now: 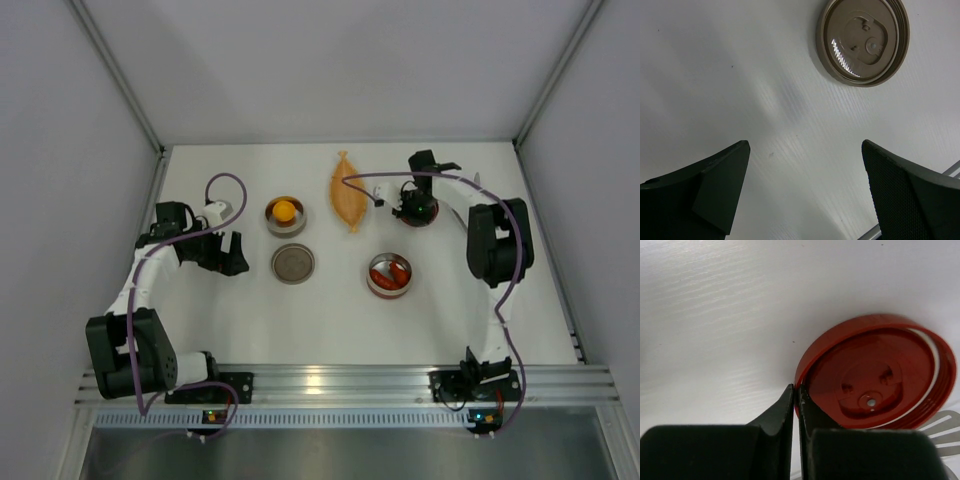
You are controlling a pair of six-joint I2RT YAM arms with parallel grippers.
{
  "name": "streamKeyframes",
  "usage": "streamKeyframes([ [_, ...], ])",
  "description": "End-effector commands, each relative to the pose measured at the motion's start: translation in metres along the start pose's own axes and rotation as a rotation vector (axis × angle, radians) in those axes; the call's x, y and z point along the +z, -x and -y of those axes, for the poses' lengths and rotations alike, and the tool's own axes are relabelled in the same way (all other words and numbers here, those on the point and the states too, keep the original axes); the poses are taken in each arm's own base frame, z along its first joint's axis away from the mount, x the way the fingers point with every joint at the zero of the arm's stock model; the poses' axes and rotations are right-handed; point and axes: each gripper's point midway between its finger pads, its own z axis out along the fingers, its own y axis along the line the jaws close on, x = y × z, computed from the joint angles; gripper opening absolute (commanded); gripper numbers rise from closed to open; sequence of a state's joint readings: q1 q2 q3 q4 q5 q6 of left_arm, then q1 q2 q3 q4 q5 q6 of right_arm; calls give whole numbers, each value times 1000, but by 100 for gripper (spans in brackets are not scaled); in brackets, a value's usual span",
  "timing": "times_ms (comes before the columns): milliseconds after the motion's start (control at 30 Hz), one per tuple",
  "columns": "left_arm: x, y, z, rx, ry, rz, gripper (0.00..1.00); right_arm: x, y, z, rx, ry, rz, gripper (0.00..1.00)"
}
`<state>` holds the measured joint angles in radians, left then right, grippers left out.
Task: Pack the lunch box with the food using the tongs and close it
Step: Pick up the box lid from the center of the board.
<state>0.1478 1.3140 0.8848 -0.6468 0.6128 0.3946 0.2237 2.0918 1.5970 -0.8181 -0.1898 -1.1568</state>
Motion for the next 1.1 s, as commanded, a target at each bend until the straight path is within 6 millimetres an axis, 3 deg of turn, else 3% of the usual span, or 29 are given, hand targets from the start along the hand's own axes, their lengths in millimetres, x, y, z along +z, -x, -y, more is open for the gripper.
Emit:
streamKeyframes([
  [0,-7,14,2,42,-2,48,98,7,5,-23,-26,42,-3,0],
  [200,-12,17,6,49,-3,59,98,-15,12,-29,4,27,32,0],
  [467,-20,19,12,58,-4,68,98,-62,37,-31,49,37,127,0],
  [533,-22,21,14,64,-9,72,98,-86,50,-19,78,16,178,0],
  [667,-31,27,25,92,-38,105,98,-139,72,-23,166,88,330,0],
  [700,-35,30,31,107,-53,123,98,-157,82,-34,178,141,378,0],
  [800,-43,39,48,137,-109,191,98,-179,94,-55,184,210,447,0],
  [1000,-59,59,106,207,-415,371,98,-223,120,-99,223,345,609,0],
  [1067,-70,80,119,208,-495,465,98,-243,134,-112,227,376,700,0],
])
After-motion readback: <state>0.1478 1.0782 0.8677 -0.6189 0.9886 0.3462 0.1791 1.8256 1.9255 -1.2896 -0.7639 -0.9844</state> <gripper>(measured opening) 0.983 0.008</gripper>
